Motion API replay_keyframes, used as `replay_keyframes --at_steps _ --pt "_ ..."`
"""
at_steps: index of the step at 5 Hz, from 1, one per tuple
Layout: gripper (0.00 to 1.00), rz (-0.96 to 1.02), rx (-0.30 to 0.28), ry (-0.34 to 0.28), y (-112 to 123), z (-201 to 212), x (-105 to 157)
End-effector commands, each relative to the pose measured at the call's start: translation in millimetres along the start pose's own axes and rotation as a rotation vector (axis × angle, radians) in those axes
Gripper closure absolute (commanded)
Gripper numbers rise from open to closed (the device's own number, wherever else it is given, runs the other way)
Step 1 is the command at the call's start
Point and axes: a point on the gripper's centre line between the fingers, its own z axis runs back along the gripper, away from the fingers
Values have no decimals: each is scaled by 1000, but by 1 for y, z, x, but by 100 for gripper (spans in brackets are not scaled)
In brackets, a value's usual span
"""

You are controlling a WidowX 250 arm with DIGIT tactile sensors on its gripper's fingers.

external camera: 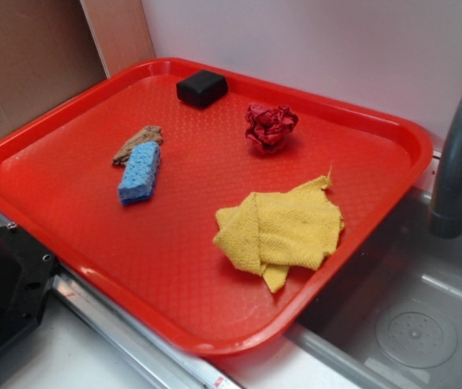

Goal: Grab the red paper.

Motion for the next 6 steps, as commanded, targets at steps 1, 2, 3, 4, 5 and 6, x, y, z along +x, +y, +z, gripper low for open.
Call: replay_keyframes --at_steps 1,2,3,4,5,6 --pt "0 -93 -60 -102 -12 -21 18" --pt "0 -226 -96 -114 -41 -65 47" --pt "0 -338 -80 -135 -58 -99 69" --pt "0 -414 -110 -115 -70 -127 89" --pt "0 -442 -183 -97 -83 -150 96" --pt "0 -466 -209 -83 -102 -172 90"
